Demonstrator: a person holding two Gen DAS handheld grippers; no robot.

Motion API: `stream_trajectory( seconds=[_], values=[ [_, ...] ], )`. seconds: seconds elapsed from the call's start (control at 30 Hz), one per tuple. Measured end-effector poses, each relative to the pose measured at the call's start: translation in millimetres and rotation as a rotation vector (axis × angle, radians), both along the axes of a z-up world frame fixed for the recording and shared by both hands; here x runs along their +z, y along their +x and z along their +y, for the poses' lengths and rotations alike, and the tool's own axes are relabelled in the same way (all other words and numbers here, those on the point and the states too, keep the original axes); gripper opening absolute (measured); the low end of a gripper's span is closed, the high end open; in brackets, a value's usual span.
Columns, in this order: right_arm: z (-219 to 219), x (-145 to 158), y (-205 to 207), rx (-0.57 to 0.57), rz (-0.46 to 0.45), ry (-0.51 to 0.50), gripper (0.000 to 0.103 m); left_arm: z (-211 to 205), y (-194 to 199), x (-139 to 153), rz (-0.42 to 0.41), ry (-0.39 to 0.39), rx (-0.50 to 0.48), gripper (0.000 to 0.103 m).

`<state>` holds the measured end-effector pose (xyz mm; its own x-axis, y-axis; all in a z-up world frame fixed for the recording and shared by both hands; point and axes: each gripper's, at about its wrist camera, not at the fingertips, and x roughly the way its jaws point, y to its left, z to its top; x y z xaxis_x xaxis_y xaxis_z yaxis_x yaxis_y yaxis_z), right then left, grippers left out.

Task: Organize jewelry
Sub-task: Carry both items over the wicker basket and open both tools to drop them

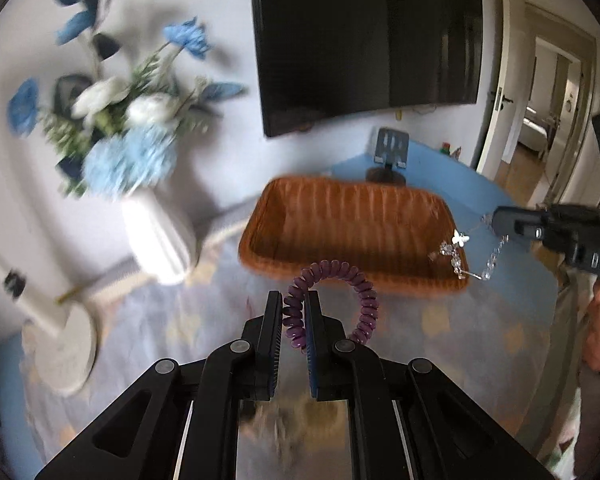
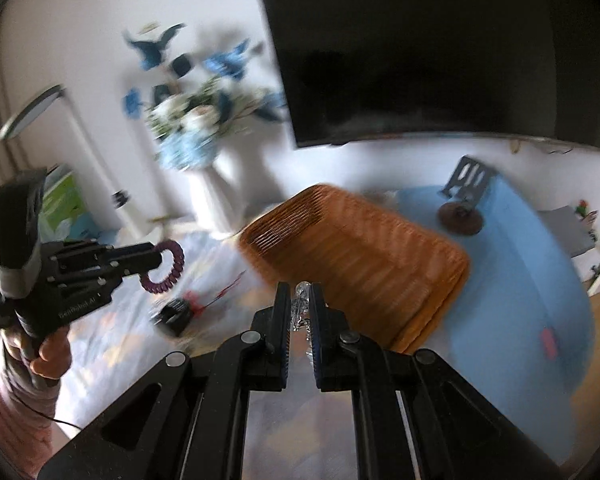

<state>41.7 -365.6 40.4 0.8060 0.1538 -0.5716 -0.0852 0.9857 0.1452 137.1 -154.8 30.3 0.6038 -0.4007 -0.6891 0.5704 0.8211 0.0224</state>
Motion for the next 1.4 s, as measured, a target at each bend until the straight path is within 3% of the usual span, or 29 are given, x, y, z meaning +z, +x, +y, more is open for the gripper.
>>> stream_trajectory(
  seconds=[0.13,0.27,0.43,0.63,0.83,0.9,1.03,1.17,1.4],
  values=[
    [-12,-12,33,-0.037,0.039,-0.021,0.011,-34,42,-7,0.041,-0.011,-0.02,0.011],
    [-16,-35,63,-0.02,0.102,0.004,0.011,-68,75,-29,0.083,0.031,-0.029,0.011],
    [-25,-64,90,-0.018,0.186,0.053,0.011,-96,112,-72,0.22,0.049,-0.027,0.011],
    [-54,-88,102,-0.103,0.265,0.078,0.011,-122,119,-98,0.271,0.086,-0.043,0.011],
    [-64,-92,98,-0.152,0.283,0.072,0.013,-137,116,-111,0.269,0.14,-0.048,0.012],
    [-66,-90,95,-0.171,0.278,0.076,0.018,-138,112,-109,0.232,0.151,-0.05,0.014],
    [-67,-77,80,-0.17,0.234,0.093,0.027,-123,108,-95,0.229,0.117,-0.038,0.036],
    [-49,-58,62,-0.151,0.192,0.07,0.032,-91,96,-67,0.197,0.096,-0.016,0.036],
    [12,-34,29,-0.02,0.143,0.064,0.037,-1,61,-24,0.142,0.028,0.038,0.047]
  ],
)
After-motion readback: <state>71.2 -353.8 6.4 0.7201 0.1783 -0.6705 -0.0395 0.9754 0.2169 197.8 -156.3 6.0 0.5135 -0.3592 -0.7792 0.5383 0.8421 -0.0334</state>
